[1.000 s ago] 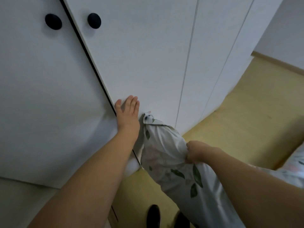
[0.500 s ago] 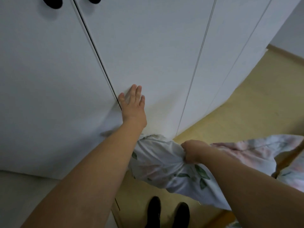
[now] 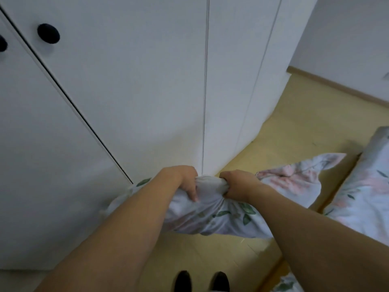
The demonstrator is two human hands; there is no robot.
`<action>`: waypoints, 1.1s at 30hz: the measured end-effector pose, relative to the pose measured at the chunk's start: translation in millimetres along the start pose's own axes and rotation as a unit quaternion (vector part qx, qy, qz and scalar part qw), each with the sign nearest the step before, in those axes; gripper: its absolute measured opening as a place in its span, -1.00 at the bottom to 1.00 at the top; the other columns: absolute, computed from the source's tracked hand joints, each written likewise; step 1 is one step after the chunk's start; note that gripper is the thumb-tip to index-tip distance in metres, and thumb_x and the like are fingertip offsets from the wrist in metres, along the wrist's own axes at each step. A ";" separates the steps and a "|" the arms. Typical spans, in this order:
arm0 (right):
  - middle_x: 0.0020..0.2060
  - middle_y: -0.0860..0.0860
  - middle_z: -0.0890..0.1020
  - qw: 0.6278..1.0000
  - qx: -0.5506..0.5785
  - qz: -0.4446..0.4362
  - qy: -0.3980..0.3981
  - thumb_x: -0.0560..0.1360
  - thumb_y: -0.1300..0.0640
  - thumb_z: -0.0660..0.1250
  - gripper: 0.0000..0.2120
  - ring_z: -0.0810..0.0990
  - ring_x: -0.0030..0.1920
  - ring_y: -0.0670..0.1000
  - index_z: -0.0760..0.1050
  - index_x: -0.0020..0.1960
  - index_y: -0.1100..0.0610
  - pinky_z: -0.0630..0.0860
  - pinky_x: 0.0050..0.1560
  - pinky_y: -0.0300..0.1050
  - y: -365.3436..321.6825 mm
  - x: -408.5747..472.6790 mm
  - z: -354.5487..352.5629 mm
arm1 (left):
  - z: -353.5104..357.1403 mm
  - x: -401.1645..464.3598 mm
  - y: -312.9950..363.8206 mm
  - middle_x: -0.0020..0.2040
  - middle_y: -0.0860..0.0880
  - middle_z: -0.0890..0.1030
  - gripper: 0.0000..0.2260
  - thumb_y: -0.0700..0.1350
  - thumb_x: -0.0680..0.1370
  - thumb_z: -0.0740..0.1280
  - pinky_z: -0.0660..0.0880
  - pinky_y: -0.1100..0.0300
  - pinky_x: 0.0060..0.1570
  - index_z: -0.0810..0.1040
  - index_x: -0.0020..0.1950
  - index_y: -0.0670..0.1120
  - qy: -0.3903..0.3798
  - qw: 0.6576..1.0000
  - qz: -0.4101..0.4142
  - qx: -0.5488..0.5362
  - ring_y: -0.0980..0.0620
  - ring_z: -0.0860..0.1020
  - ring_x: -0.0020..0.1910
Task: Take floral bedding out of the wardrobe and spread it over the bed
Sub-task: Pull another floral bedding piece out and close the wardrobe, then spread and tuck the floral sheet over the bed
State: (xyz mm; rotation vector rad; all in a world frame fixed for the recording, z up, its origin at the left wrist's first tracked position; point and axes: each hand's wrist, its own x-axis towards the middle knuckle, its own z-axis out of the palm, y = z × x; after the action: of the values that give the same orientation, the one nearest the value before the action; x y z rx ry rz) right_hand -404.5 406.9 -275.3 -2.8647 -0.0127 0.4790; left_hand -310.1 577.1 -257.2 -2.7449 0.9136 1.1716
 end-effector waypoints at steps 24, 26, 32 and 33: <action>-0.09 0.04 0.60 0.774 0.214 0.575 0.158 0.35 0.02 0.37 -0.80 0.57 -0.10 0.11 0.45 -0.08 0.03 0.38 -0.21 -0.11 319.7 -179.7 15.0 | -49.1 230.0 466.2 -0.12 -0.10 0.65 -0.95 -0.13 0.41 0.32 0.42 0.13 -0.25 0.56 -0.19 -0.07 0.053 0.769 0.508 0.385 -0.16 0.61 -0.09; -0.19 0.03 0.57 0.727 0.227 0.627 0.163 0.35 0.01 0.38 -0.84 0.53 -0.18 0.09 0.46 -0.16 0.05 0.38 -0.25 -0.13 329.4 -196.6 13.6 | -47.0 234.8 509.7 -0.13 -0.10 0.64 -0.98 -0.15 0.39 0.32 0.39 0.15 -0.28 0.54 -0.24 -0.05 0.047 0.725 0.562 0.396 -0.15 0.61 -0.11; -0.24 0.00 0.47 0.591 0.259 0.740 0.188 0.34 0.00 0.38 -0.79 0.48 -0.22 0.09 0.37 -0.17 0.03 0.36 -0.27 -0.11 368.8 -237.8 19.0 | -24.3 248.1 624.8 -0.20 -0.08 0.61 -0.95 -0.14 0.38 0.34 0.37 0.15 -0.29 0.60 -0.22 -0.05 0.028 0.598 0.671 0.437 -0.13 0.59 -0.17; -0.24 -0.01 0.46 0.576 0.261 0.750 0.195 0.34 0.00 0.38 -0.78 0.47 -0.22 0.09 0.36 -0.16 0.03 0.35 -0.27 -0.11 375.9 -240.4 22.9 | -18.4 252.8 637.4 -0.21 -0.08 0.61 -0.94 -0.13 0.38 0.34 0.39 0.15 -0.30 0.60 -0.21 -0.06 0.026 0.586 0.678 0.443 -0.12 0.59 -0.17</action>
State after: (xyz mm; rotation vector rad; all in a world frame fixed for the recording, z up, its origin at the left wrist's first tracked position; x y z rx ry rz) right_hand -650.7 35.5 -307.0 -1.5879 2.2273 -0.0205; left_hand -492.7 -83.5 -283.8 -0.9344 2.7084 0.2168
